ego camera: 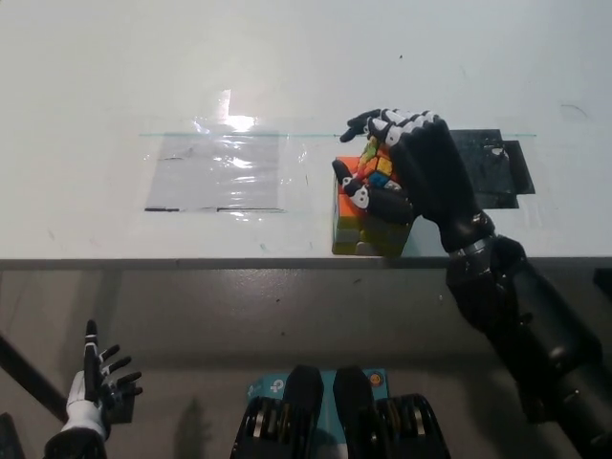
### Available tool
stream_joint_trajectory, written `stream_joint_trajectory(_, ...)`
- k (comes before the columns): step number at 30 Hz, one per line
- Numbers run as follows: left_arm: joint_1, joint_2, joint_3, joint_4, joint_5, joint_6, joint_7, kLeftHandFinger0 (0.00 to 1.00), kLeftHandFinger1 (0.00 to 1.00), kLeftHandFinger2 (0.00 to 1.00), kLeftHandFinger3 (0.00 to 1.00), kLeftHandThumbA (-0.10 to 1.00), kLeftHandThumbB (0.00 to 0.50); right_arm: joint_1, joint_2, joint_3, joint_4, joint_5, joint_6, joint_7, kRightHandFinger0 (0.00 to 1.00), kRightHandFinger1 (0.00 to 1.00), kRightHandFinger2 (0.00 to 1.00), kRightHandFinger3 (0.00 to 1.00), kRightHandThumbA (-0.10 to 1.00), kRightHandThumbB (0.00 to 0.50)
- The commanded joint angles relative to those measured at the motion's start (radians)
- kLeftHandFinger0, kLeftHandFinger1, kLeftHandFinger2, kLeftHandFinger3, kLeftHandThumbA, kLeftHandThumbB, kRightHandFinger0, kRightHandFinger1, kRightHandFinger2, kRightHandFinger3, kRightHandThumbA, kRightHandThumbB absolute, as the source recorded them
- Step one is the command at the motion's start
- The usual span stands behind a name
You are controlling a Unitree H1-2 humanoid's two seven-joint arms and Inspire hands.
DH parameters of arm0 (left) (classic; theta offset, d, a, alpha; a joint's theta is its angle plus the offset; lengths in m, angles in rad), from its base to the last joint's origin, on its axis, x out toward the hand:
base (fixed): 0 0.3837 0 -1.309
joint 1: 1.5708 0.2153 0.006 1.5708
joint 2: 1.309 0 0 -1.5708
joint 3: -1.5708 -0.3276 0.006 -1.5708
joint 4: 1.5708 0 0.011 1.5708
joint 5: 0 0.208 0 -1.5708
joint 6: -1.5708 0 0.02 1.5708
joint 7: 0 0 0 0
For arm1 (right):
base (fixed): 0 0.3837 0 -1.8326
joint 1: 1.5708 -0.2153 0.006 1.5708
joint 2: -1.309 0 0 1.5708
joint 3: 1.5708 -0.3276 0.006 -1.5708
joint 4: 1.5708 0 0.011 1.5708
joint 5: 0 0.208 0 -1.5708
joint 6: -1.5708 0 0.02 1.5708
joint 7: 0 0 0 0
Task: The robot uses its right hand to pick up the small cube kept on the middle on the desk and place it on the bigger cube kept next to it
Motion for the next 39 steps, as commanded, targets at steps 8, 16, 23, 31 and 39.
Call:
stream_joint_trajectory(8,-0.038,0.029,0.001,-0.003,0.000,-0.032,-0.011,0.59,0.64,0.77,0.85,1.00,0.155,-0.019,0.003,0.022,-0.015,0.070,-0.017,0.057,0.61,0.72,0.89,1.00,0.43,0.145)
stream_joint_trajectory(16,-0.040,0.032,-0.005,0.012,0.013,-0.030,0.001,0.56,0.63,0.79,0.77,1.00,0.171,-0.005,-0.021,0.027,-0.101,0.036,0.099,0.229,1.00,1.00,1.00,1.00,1.00,0.415)
stream_joint_trajectory(23,-0.032,0.027,-0.003,-0.015,0.012,-0.013,0.003,0.60,0.65,0.79,0.81,1.00,0.142,-0.001,-0.026,0.023,-0.124,0.013,0.122,0.231,1.00,1.00,1.00,1.00,1.00,0.408)
stream_joint_trajectory(31,-0.019,0.018,0.005,-0.023,0.002,-0.004,0.003,0.56,0.59,0.75,0.83,1.00,0.153,0.017,-0.036,0.021,-0.180,-0.006,0.153,0.256,1.00,1.00,1.00,1.00,1.00,0.407)
stream_joint_trajectory(39,0.005,0.010,0.029,-0.040,-0.017,0.018,0.005,0.63,0.62,0.74,0.82,1.00,0.148,0.092,-0.067,-0.020,-0.426,0.030,0.195,0.382,1.00,1.00,1.00,1.00,1.00,0.418)
